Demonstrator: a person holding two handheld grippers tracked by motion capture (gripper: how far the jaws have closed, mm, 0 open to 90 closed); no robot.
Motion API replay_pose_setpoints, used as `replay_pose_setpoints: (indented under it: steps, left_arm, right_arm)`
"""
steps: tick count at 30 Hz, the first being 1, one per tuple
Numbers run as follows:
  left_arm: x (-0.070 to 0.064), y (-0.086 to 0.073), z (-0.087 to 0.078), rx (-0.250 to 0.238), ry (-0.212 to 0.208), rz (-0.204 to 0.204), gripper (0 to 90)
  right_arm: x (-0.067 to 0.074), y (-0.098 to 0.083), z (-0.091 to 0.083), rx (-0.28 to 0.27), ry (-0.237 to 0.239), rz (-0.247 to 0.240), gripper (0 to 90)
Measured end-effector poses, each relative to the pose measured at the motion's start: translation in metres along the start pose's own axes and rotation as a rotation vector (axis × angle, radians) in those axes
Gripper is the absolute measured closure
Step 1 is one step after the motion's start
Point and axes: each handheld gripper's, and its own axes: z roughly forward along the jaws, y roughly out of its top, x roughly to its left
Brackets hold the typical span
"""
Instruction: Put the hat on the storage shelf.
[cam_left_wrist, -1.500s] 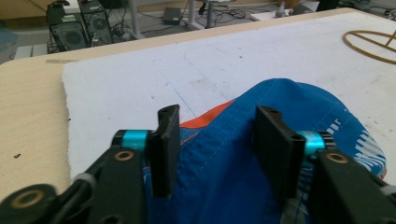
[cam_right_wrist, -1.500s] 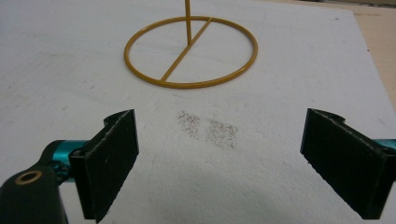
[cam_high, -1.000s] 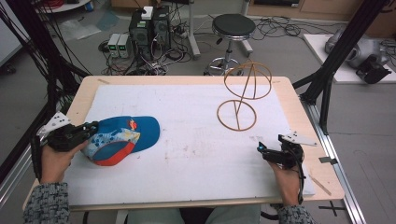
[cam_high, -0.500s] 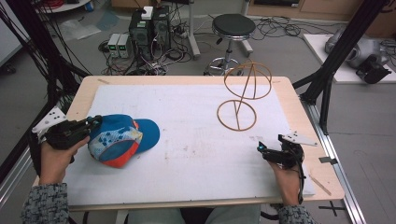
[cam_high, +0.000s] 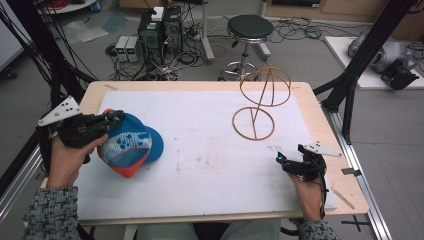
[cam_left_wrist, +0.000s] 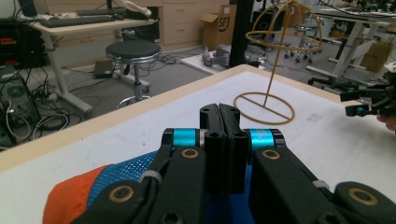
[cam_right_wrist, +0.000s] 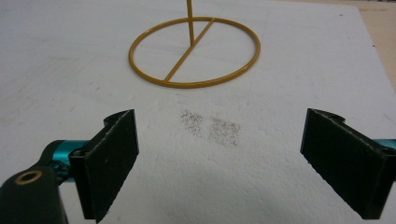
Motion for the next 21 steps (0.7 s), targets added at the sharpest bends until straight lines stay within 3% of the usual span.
replay_pose_setpoints:
  steps: [1, 6, 10, 14, 21]
  left_arm:
    - [-0.003, 0.011, 0.003, -0.003, -0.016, 0.012, 88.5]
    - [-0.011, 0.032, 0.01, -0.005, -0.05, 0.044, 88.4]
    - [-0.023, 0.057, 0.025, 0.002, -0.097, 0.095, 88.4]
    - [-0.033, 0.075, 0.04, 0.004, -0.141, 0.147, 88.4]
    - [-0.045, 0.099, 0.067, -0.008, -0.224, 0.191, 88.4]
  right_arm:
    - [0.0, 0.0, 0.0, -0.001, 0.002, 0.005, 10.4]
    - [-0.002, 0.0, 0.0, -0.005, 0.002, 0.012, 10.4]
    - [-0.002, 0.0, 0.0, -0.008, 0.006, 0.016, 10.4]
    - [-0.003, 0.0, 0.0, -0.008, 0.008, 0.025, 10.4]
    - [-0.004, -0.001, 0.001, -0.01, 0.013, 0.028, 10.4]
